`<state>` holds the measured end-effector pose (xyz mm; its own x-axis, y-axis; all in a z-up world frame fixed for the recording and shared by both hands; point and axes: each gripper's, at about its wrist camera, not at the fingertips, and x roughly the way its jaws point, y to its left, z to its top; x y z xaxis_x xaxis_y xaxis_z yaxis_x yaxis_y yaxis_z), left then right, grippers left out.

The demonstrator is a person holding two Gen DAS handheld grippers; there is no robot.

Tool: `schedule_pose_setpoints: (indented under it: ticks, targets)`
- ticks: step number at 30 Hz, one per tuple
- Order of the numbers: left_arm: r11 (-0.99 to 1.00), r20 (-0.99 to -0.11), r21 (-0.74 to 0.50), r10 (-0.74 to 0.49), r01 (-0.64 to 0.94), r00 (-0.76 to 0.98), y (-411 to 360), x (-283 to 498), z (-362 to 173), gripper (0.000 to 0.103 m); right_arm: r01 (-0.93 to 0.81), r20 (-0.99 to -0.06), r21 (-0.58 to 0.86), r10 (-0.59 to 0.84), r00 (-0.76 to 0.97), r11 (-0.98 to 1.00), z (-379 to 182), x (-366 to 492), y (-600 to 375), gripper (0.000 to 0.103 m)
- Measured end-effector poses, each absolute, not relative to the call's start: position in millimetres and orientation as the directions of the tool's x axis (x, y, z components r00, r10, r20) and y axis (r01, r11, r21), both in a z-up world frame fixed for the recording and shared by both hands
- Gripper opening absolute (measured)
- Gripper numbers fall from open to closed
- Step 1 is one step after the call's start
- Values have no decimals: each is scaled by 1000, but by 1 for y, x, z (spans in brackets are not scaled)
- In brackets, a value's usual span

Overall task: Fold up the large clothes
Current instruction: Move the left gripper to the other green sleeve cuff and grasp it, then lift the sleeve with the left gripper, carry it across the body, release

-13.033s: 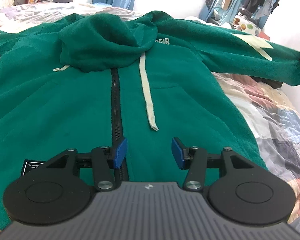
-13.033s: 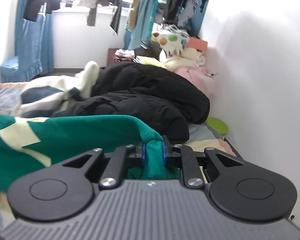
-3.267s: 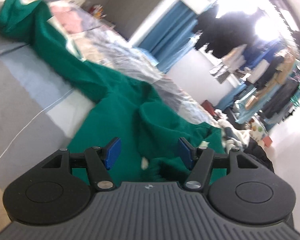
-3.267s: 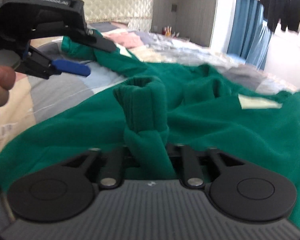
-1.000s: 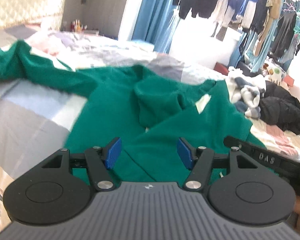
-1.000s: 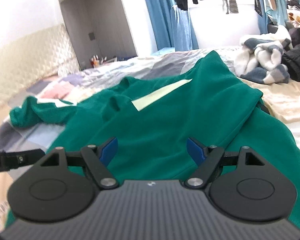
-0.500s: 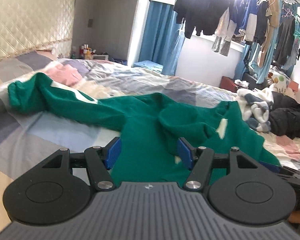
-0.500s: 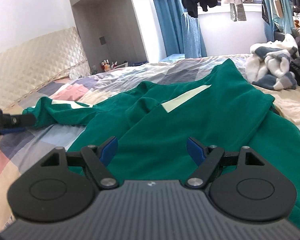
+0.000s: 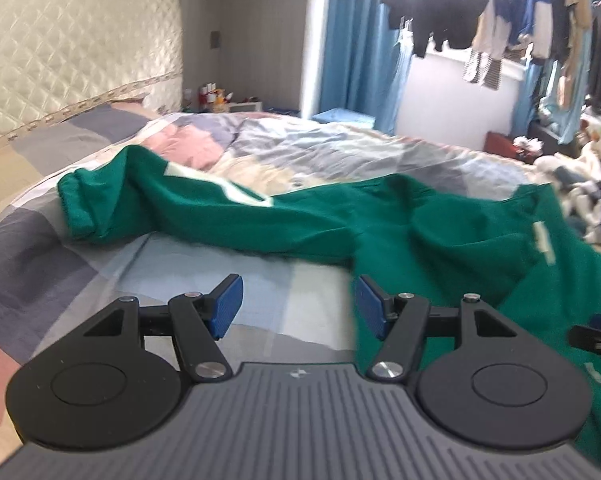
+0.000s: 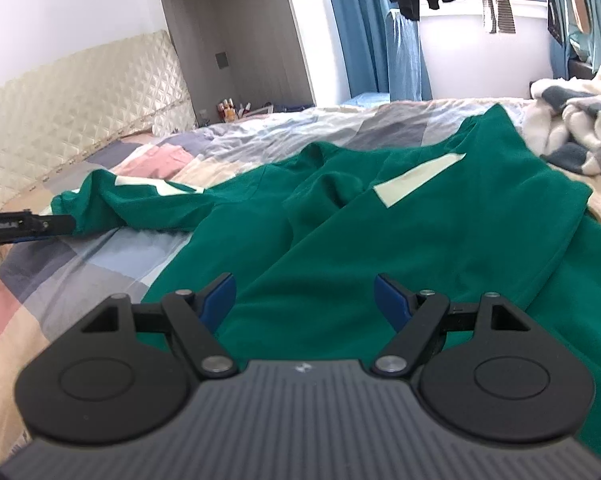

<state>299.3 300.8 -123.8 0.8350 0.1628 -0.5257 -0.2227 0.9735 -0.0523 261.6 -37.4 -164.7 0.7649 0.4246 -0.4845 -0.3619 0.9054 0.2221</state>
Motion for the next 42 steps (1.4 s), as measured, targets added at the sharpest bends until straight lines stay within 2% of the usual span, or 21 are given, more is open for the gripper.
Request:
schedule_pose_setpoints:
  ticks: [4, 10, 14, 22, 25, 30, 32, 36, 40, 41, 42]
  targets:
    - [965, -552, -43, 194, -260, 811, 328, 317, -140, 68, -354, -506, 217, 415, 756, 910, -170, 266, -33, 78]
    - [953, -559, -15, 242, -302, 793, 361, 338, -163, 74, -351, -529, 199, 402, 748, 915, -177, 274, -27, 78]
    - [951, -533, 17, 270, -309, 802, 380, 350, -172, 78, -357, -538, 185, 398, 743, 916, -182, 278, -23, 78]
    - [938, -477, 135, 344, -319, 809, 409, 383, -181, 79, -351, -557, 189, 395, 731, 917, -192, 288, -19, 78]
    - [934, -464, 57, 339, -354, 819, 430, 392, -182, 79, -351, -569, 192, 396, 721, 916, -197, 290, -18, 78]
    - [799, -493, -215, 408, -562, 768, 492, 395, -184, 79, -351, -579, 204, 401, 710, 914, -201, 296, -14, 78]
    - [728, -497, -276, 450, -628, 741, 515, 392, -186, 79, -352, -575, 205, 403, 712, 913, -200, 298, -13, 78]
    - [637, -475, -267, 565, -723, 674, 537, 387, -183, 78, -343, -576, 219, 405, 710, 913, -201, 303, -14, 78]
    - [659, -471, -252, 556, -708, 685, 552, 402, -183, 78, -338, -579, 228, 406, 707, 913, -202, 307, -13, 78]
    - [674, -471, -266, 533, -689, 703, 556, 405, -184, 72, -339, -579, 229, 408, 706, 912, -203, 308, -13, 78]
    - [682, -476, -268, 520, -680, 709, 556, 407, -184, 55, -339, -578, 231, 409, 706, 912, -203, 308, -13, 78]
